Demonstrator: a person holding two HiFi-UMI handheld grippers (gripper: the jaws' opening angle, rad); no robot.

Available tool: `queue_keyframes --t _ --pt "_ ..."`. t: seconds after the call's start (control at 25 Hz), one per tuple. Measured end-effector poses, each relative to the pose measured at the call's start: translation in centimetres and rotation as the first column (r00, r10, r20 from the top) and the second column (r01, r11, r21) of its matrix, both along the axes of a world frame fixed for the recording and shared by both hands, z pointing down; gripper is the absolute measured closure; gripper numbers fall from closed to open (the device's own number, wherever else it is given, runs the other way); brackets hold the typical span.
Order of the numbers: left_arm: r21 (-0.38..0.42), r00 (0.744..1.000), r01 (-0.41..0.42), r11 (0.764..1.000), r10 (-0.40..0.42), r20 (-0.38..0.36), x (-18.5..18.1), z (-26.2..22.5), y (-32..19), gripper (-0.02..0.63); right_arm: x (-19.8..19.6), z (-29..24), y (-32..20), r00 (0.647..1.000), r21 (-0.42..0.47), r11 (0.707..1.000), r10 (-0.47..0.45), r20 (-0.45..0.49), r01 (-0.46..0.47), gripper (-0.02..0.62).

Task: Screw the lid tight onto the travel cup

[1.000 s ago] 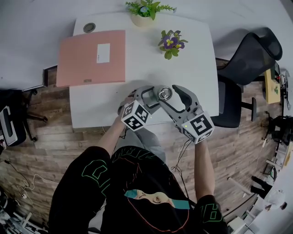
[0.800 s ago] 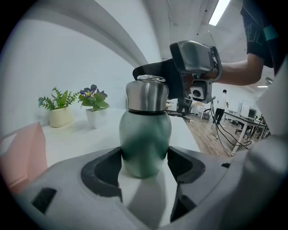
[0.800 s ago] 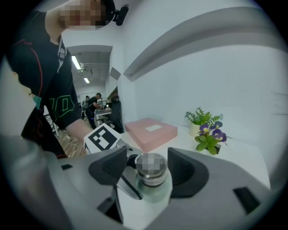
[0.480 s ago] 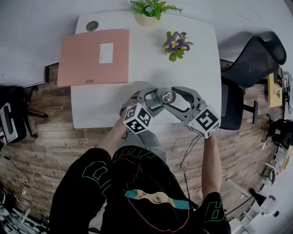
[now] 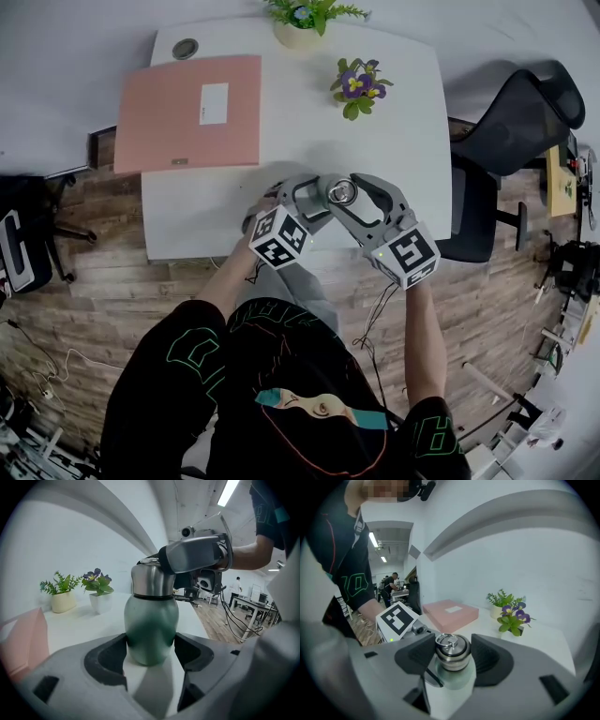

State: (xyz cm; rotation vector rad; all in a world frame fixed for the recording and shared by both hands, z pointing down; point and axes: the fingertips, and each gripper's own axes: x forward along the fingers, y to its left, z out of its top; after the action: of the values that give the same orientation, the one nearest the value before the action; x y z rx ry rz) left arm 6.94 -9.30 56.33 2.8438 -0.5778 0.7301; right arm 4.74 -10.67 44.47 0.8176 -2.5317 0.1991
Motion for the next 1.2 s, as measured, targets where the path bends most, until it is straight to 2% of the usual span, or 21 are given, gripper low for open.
queue_keyframes --t 0.2,0.52,0.84,0.92,1.2 --pt "-0.001 1.0 0.0 1.0 0.0 0.001 0.0 -0.1 -0.1 0.276 0.3 0.1 -0.2 0.985 0.034 0.984 0.173 -0.001 -0.173 0.35" --pt "0.002 1.0 0.006 1.0 -0.006 0.004 0.0 0.0 -0.1 0.276 0.9 0.1 -0.4 0.919 0.042 0.918 0.392 0.043 -0.394 0.35" --pt "0.006 1.0 0.006 1.0 -0.006 0.005 0.1 0.0 -0.2 0.276 0.9 0.1 -0.4 0.865 0.088 0.861 0.501 0.022 -0.5 0.35" --pt "0.006 1.0 0.007 1.0 -0.007 0.005 0.1 0.0 -0.1 0.276 0.7 0.1 -0.4 0.87 0.11 0.865 0.493 0.001 -0.49 0.348" --pt "0.006 1.0 0.007 1.0 -0.007 0.008 0.1 0.0 -0.1 0.276 1.2 -0.3 0.3 0.93 0.096 0.925 0.366 0.019 -0.366 0.324"
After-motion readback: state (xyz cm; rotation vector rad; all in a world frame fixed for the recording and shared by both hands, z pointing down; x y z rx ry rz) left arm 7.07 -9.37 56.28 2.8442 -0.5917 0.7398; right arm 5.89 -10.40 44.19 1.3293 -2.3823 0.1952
